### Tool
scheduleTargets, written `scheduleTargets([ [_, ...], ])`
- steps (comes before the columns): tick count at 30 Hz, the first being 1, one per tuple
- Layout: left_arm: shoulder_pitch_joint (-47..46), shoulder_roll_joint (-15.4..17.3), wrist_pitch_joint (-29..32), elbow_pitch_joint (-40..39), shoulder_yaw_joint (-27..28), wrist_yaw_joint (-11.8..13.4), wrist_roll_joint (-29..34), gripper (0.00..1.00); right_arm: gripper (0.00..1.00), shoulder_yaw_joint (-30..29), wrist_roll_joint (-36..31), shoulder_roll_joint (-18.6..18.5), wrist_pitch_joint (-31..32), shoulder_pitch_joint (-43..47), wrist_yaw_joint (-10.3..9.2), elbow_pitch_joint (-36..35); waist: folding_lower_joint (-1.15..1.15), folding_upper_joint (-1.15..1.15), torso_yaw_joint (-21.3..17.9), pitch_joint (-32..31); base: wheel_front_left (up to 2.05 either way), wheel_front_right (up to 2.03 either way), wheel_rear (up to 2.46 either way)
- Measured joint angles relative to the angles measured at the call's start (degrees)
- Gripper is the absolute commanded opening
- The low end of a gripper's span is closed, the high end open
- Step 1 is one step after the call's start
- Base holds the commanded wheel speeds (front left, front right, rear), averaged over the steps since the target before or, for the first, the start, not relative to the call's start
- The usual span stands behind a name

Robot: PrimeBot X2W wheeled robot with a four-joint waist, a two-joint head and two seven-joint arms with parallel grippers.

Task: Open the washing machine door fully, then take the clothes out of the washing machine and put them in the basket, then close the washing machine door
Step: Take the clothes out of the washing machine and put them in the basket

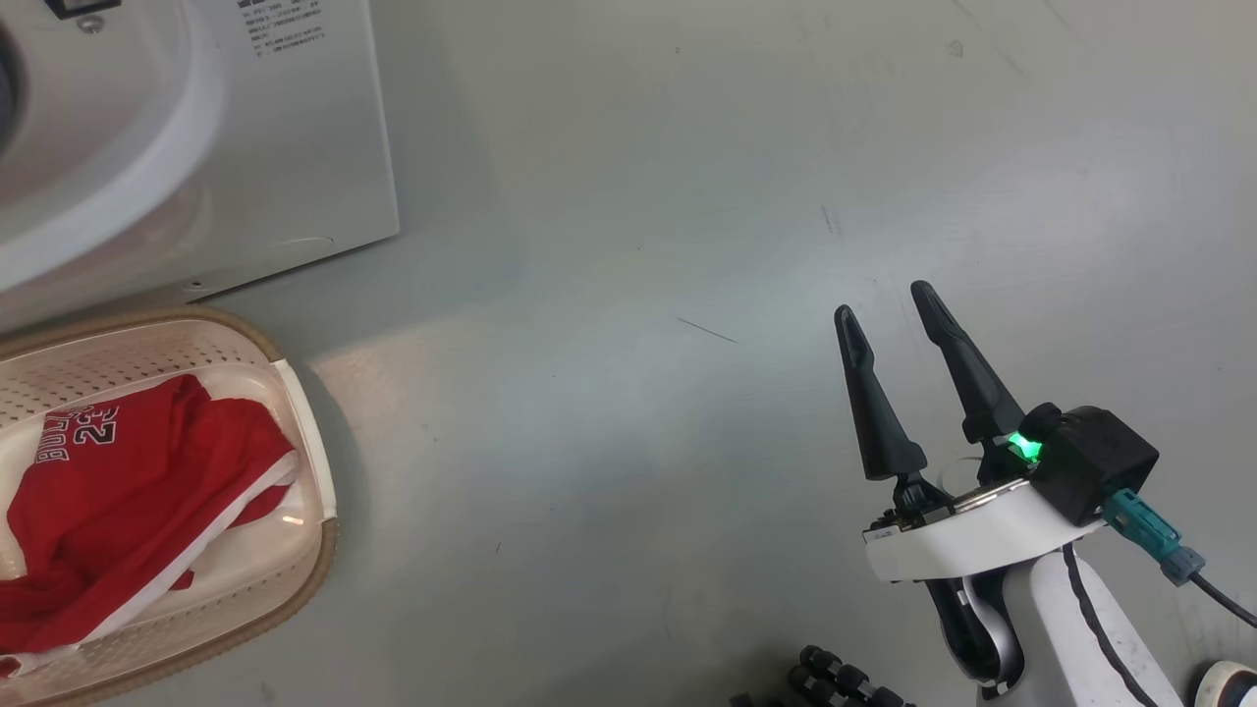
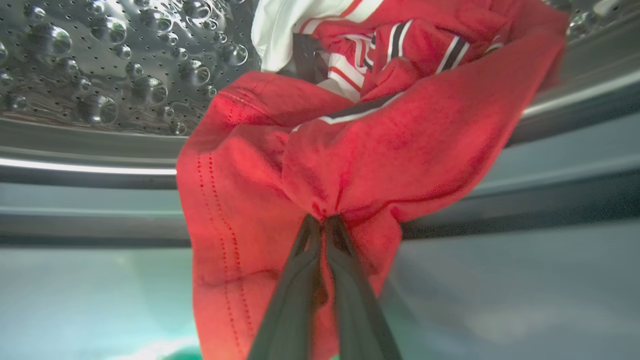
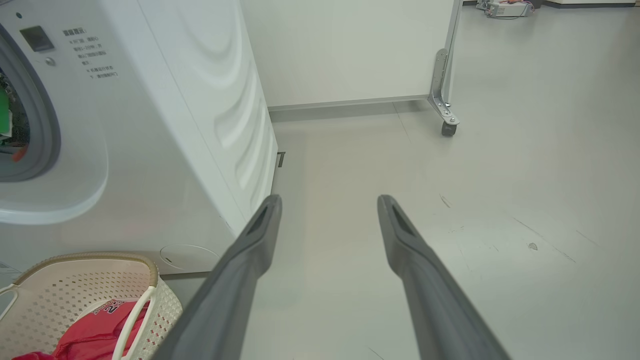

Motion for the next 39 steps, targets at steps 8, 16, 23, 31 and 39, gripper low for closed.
scheduleTargets([
  [8, 0.01, -0.77, -4.50, 1.24, -0.44, -0.99, 0.01, 0.00, 1.00, -0.18, 0.00, -0.01, 0.01, -0.03, -0.08, 0.08, 0.00, 0.00, 0.69, -0.81, 0.00, 0.00, 0.00],
  [16, 0.44, -2.92, -10.34, 2.27, -0.63, -2.07, -0.04, 0.00, 1.00, -0.76, -0.07, -0.01, 0.00, -0.03, -0.53, 0.57, 0.00, 0.00, 2.11, -3.07, 0.00, 0.00, 0.00],
  [23, 2.39, -4.10, -15.02, 2.77, -0.62, -3.04, -0.53, 0.00, 1.00, -1.04, -0.69, -0.02, 0.00, -0.02, -0.52, 1.19, 0.00, 0.00, 3.31, -4.91, 0.00, 0.00, 0.00],
  [31, 6.77, -5.97, -20.23, 3.81, -2.25, -4.54, -0.57, 0.00, 1.00, -1.75, -1.46, -0.03, 0.00, 0.20, -0.52, 1.89, 0.00, 0.00, 5.11, -7.76, 0.00, 0.00, 0.00],
  [39, 11.12, -7.54, -26.27, 4.22, -3.36, -5.10, -0.94, 0.00, 1.00, -2.12, -2.13, -0.12, 0.00, 1.42, -0.52, 2.74, 0.00, 0.00, 7.32, -10.84, 0.00, 0.00, 0.00],
])
